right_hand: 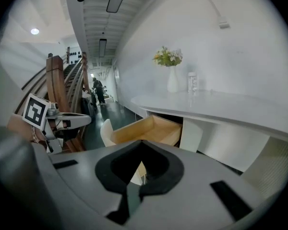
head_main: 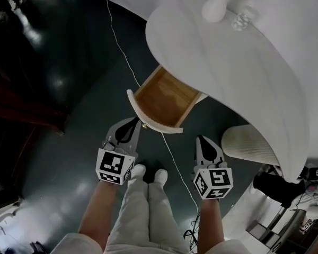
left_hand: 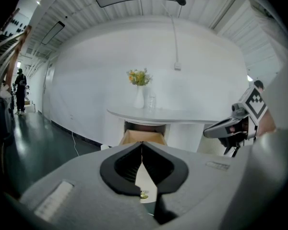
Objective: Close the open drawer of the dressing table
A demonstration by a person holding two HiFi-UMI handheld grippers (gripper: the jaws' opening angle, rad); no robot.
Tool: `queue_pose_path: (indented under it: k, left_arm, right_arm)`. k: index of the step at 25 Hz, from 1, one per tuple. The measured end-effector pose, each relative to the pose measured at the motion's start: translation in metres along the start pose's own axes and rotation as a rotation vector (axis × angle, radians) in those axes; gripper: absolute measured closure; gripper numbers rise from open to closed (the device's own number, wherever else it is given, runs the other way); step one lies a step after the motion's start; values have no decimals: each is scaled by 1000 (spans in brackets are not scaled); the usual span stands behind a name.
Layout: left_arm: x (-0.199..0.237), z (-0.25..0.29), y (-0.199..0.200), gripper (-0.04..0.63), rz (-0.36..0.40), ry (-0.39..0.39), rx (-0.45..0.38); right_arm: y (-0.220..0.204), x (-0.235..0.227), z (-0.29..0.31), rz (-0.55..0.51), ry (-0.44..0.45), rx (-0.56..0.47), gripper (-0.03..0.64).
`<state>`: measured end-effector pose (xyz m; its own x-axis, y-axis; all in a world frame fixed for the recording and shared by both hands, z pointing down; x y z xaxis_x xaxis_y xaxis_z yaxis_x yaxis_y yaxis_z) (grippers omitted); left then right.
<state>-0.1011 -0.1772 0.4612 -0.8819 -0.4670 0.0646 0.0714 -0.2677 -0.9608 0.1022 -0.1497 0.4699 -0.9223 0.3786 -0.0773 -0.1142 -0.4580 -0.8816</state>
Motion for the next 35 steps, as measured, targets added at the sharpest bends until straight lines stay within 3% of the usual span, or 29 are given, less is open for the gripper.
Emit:
queue_pose_path:
  k: [10, 15, 21, 27, 35]
  left_arm:
    - [2, 4, -65, 578, 1, -12, 35]
    - [-3, 18, -103, 578, 26, -56, 120]
    - [1, 23, -132, 578, 38, -42, 202]
    - [-3, 32, -154, 578, -2, -37, 222]
    - [-9, 40, -167, 578, -1, -26, 216]
  right_arm:
    - [-44, 7, 13, 11, -17, 21, 620]
    - [-55, 9, 15, 14, -12, 25, 620]
    - [-68, 9, 18, 20, -5, 43, 620]
    - [-77, 10, 23, 44, 1, 51, 620]
    - [-83, 2, 28, 53, 6, 60, 620]
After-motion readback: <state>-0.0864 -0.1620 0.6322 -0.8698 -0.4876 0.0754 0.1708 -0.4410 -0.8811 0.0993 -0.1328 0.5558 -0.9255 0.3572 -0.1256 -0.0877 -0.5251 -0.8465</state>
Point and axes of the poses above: the fingertips, and each gripper's own axes: z forward along the fingers, x to its left, y out of its top, the point moved 1 cm from there along -z, backward along the fingers, and after that the axes turned 1 degree about -x, right-handed, at the moved point
